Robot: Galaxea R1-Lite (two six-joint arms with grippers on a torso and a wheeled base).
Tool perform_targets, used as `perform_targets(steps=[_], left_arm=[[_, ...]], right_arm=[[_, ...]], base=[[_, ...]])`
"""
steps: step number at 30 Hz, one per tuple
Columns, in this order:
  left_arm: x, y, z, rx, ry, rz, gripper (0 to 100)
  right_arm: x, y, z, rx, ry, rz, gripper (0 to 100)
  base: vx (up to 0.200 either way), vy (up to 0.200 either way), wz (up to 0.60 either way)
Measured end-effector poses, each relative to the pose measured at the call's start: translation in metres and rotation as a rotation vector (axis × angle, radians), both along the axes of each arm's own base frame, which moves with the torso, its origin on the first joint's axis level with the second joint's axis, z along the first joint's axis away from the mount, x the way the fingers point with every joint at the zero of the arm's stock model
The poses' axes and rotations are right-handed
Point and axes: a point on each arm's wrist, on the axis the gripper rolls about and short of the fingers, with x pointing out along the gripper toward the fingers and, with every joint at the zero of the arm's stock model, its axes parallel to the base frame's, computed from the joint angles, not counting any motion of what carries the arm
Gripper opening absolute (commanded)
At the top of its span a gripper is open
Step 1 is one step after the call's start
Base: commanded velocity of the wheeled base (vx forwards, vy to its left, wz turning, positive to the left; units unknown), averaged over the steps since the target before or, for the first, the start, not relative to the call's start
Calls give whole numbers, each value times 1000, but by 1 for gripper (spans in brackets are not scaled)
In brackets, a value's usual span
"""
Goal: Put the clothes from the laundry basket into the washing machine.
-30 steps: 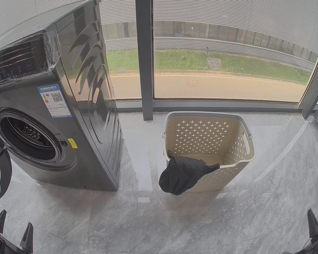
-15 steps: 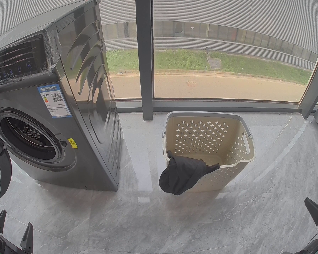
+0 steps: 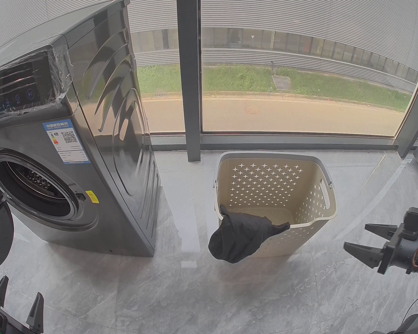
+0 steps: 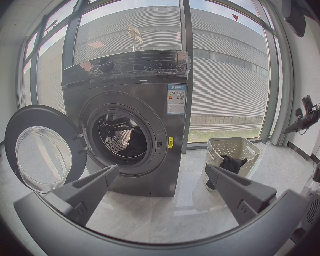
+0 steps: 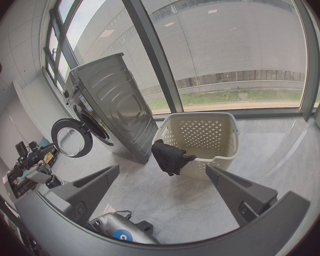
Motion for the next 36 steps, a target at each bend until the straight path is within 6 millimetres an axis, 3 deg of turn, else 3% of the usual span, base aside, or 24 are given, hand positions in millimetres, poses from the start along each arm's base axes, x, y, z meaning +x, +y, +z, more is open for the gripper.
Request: perform_targets(steps=[7,17,27,36], left_arm=[[0,0,0,0,0,0,100],[0,0,0,-1,0,-1,100],[0,0,0,-2,0,0,100],[0,0,0,-2,0,0,100]], right_arm=[[43,34,-38,6,150,30,100],[80,84,-89,-9,327,19,100],[111,112,-118,-28,315,5,100],[132,128,-131,-37,289,8,100]], base=[[0,0,0],[0,0,0],[0,0,0],[0,0,0]])
